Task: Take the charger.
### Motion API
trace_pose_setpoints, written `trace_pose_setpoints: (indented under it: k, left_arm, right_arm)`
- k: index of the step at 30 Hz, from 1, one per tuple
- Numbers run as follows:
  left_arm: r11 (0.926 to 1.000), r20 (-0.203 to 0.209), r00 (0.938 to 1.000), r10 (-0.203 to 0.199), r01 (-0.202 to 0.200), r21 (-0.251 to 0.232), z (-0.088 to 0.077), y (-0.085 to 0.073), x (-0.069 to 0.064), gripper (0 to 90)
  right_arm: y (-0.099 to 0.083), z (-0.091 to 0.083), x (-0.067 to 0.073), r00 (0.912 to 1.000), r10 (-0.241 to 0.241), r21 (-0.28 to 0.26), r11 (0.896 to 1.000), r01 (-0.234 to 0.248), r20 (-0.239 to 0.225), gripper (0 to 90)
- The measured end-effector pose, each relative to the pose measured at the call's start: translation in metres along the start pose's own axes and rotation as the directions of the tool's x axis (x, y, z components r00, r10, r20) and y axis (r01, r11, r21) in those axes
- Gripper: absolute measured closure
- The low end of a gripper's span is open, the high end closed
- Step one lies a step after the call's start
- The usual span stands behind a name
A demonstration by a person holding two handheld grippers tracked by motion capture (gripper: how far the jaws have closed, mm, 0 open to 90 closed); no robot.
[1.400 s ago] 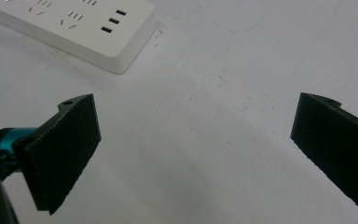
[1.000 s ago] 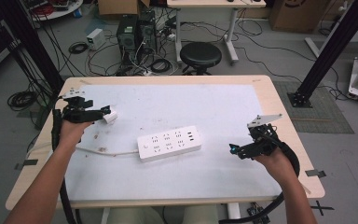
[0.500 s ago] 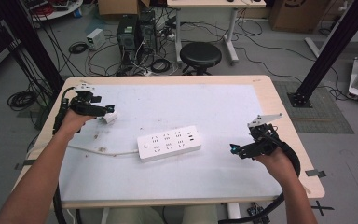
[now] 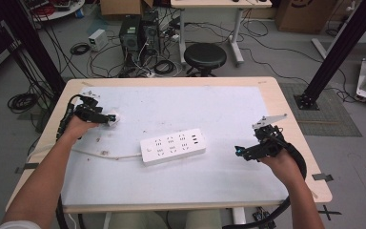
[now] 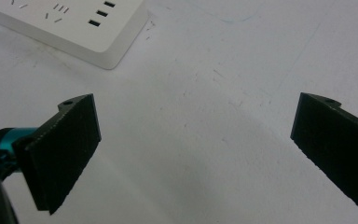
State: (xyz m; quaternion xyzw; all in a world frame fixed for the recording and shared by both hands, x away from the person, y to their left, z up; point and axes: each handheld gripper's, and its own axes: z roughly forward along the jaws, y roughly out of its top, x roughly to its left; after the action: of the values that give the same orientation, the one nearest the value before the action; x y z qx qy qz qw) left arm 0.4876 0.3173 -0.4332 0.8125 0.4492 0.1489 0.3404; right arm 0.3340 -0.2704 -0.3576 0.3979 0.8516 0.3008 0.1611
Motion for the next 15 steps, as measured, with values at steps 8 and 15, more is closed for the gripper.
trace_pose_setpoints:
  k: [8,15]
  left_arm:
    - [0.9993,-0.007,0.9999,0.011,-0.010,0.036,0.0082,-0.0021,-0.0019,19.9]
    - [0.9981,-0.047,0.9985,0.027,-0.024,0.056,0.0028,-0.0011,-0.0055,42.4]
  right_arm:
    - [0.0005,-0.0002,-0.0003,1.0000,-0.001,0.004,1.000,0.001,0.000,1.2]
    - [0.0001,0.0011,0.0001,1.0000,-0.001,0.005,1.000,0.001,0.001,1.2]
